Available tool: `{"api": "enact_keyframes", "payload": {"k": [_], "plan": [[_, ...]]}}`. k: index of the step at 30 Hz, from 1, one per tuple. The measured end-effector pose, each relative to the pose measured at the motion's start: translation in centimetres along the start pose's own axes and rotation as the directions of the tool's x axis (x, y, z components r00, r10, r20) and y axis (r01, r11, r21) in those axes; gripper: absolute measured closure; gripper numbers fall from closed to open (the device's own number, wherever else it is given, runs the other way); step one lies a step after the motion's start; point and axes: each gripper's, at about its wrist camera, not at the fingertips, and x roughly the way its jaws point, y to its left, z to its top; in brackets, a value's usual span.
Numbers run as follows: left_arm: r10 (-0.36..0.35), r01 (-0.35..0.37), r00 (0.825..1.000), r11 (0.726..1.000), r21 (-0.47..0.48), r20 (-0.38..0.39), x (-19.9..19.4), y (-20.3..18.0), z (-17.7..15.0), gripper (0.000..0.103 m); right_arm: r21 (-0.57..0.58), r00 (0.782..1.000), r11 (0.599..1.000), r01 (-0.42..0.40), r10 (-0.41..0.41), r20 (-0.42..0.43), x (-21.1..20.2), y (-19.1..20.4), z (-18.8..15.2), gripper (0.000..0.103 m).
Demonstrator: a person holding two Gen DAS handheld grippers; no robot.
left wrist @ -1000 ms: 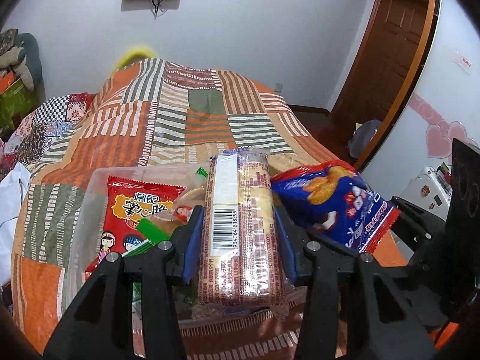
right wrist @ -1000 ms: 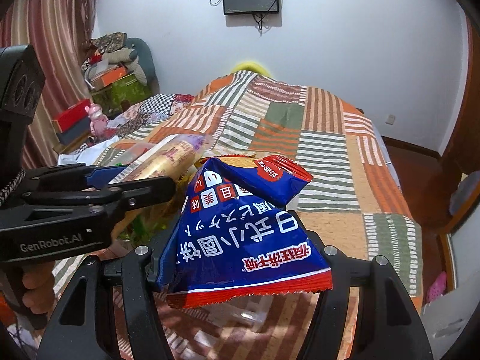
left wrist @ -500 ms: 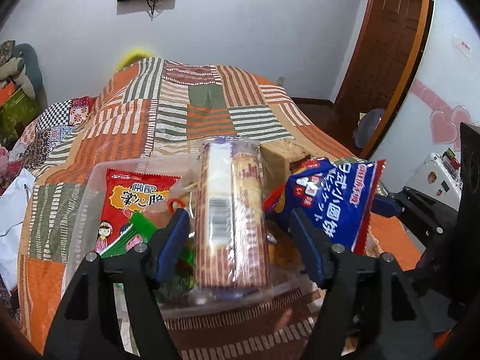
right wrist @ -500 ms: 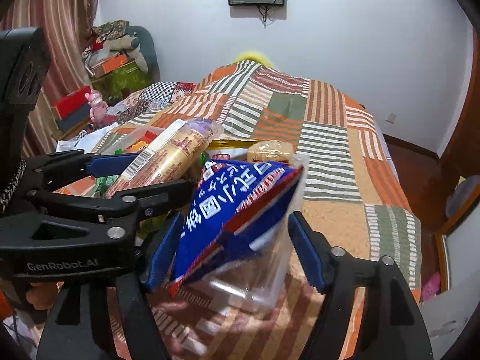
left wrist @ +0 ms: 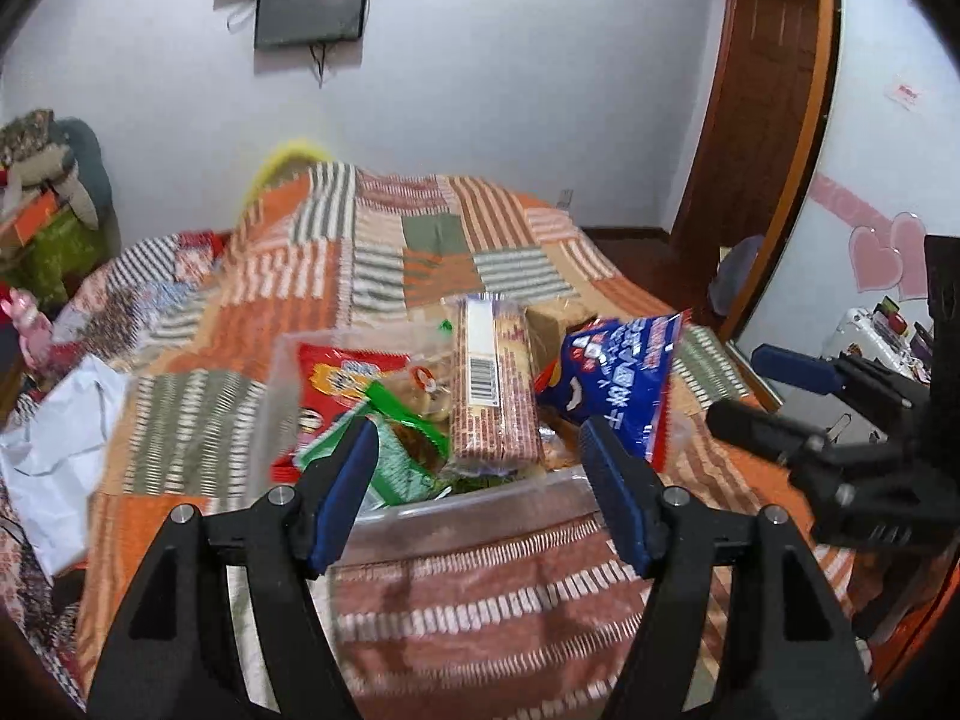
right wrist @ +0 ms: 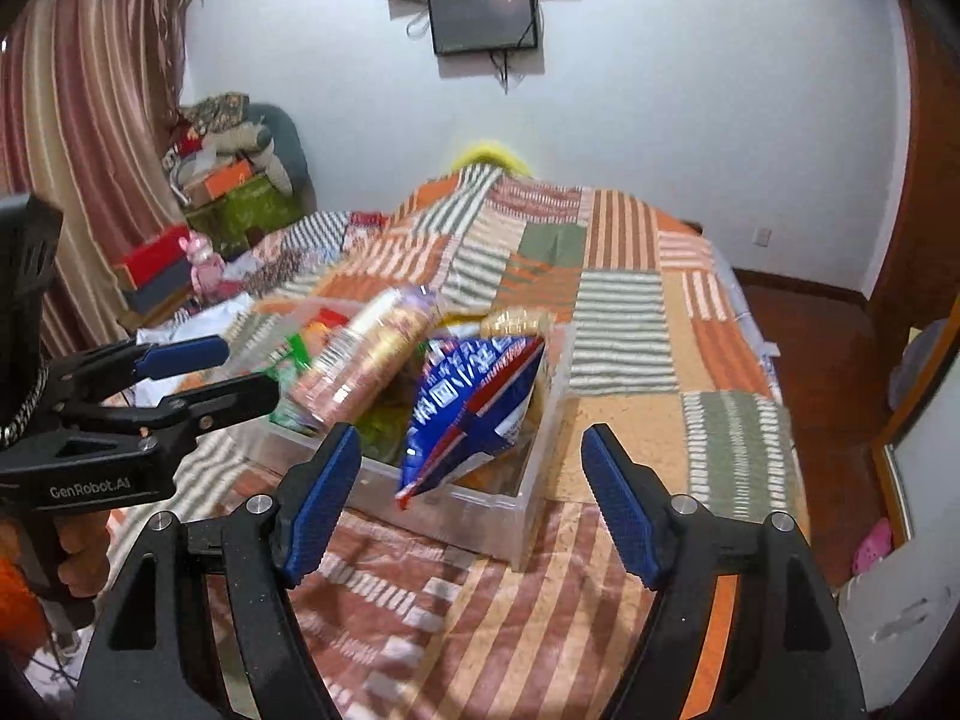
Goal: Organize snacks
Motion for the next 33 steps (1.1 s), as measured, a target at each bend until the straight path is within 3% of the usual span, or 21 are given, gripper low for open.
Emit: {"api": "enact_keyframes", "payload": {"k": [5,12,19,22,26,30,33], "plan": [[0.019,-0.019,0.993,1.000,0.003,0.119,-6.3,-0.5,0.2,0.034,0.011,0.996,1.000,-0.025,0.024,0.083,-4.2,1.2,0.4,0.026],[0.031,-0.039,0.960,0.999,0.024,0.278,-15.0,-1.7,-0.4,0.034,0.012,0.976,0.998,-0.066,0.062,0.210,-9.7,3.7,0.5,0.025],[0.007,-0.010,0.939,1.000,0.007,0.343,-19.3,-2.0,-1.8,0.021,0.013,0.953,0.995,-0.095,0.088,0.289,-12.7,5.7,-0.3,0.025],[0.004,0.000,0.930,1.000,-0.009,0.367,-20.6,-2.0,-2.8,0.011,0.001,0.943,0.995,-0.100,0.095,0.320,-13.8,6.8,-0.8,0.025],[-0.015,0.027,0.918,0.999,-0.024,0.395,-21.9,-2.0,-3.7,0.006,-0.013,0.930,0.996,-0.087,0.086,0.357,-14.4,7.7,-1.4,0.016],[0.025,-0.012,0.898,0.999,-0.033,0.440,-23.1,-2.1,-4.8,0.002,-0.006,0.925,0.998,-0.063,0.060,0.376,-14.8,8.2,-2.1,0.014],[0.031,-0.018,0.895,0.999,-0.034,0.444,-23.0,-2.1,-5.1,0.001,0.000,0.922,0.999,-0.051,0.047,0.383,-15.1,8.3,-2.3,0.010]]}}
